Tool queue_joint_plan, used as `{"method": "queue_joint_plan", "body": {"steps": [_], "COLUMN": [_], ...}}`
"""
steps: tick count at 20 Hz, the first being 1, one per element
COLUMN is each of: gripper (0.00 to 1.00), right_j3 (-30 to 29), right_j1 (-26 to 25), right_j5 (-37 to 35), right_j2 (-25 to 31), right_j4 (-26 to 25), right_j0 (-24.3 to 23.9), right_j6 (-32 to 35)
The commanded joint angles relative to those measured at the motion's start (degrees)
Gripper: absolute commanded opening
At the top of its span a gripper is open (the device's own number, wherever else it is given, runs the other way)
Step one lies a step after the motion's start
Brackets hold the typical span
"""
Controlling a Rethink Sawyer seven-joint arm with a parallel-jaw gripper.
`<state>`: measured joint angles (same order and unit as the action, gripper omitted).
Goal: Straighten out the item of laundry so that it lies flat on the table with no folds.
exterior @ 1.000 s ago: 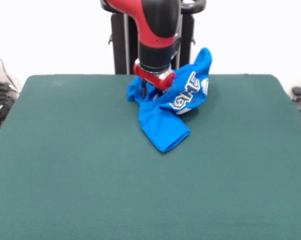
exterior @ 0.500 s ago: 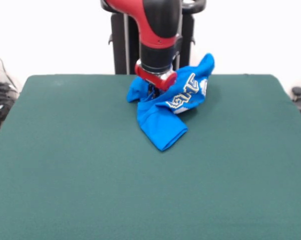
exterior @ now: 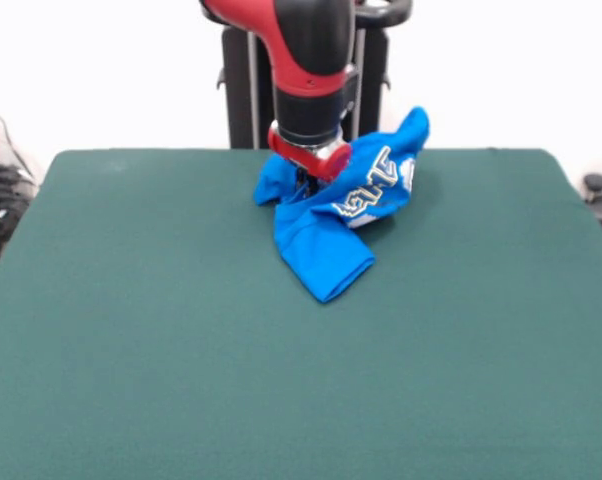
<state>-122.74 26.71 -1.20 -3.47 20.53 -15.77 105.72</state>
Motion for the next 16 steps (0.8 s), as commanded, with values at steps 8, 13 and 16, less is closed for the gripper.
{"method": "queue_joint_plan", "body": {"steps": [8, 13, 16], "gripper": [0.00, 0.00, 0.00], "right_j3": [-2.6, -1.9, -1.6], "right_j1": [5.7, 7.0, 8.5], "right_j5": [-9.6, -12.8, -15.2], "right_j2": [3.7, 2.6, 1.6], "right_j4": [1.6, 1.5, 1.3], "right_j0": [2.5, 2.6, 3.0], "right_j6": [11.5, 10.8, 10.7]}}
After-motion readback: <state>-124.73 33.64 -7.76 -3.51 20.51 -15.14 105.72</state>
